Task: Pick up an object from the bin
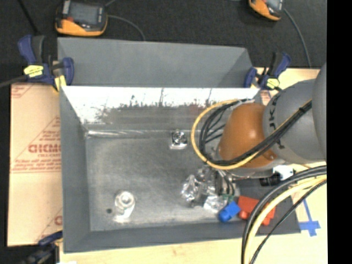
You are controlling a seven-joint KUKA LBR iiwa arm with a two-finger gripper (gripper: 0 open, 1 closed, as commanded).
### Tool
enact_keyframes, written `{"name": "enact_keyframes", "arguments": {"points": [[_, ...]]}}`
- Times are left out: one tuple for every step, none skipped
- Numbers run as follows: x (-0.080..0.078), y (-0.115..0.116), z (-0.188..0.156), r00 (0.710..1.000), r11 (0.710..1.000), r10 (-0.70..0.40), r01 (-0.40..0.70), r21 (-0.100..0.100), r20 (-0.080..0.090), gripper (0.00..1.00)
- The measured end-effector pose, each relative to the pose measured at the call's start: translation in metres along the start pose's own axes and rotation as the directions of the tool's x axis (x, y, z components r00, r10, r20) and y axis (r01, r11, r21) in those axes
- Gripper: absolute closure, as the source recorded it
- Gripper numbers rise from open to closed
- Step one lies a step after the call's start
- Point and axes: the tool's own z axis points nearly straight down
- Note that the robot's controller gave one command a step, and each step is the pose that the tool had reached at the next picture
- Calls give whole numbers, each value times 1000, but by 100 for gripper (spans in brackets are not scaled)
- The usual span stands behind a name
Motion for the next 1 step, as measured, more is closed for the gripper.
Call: {"name": "enact_keyframes", "arguments": {"points": [[0,-14,-183,999,1000,-31,31,0,6,100]]}}
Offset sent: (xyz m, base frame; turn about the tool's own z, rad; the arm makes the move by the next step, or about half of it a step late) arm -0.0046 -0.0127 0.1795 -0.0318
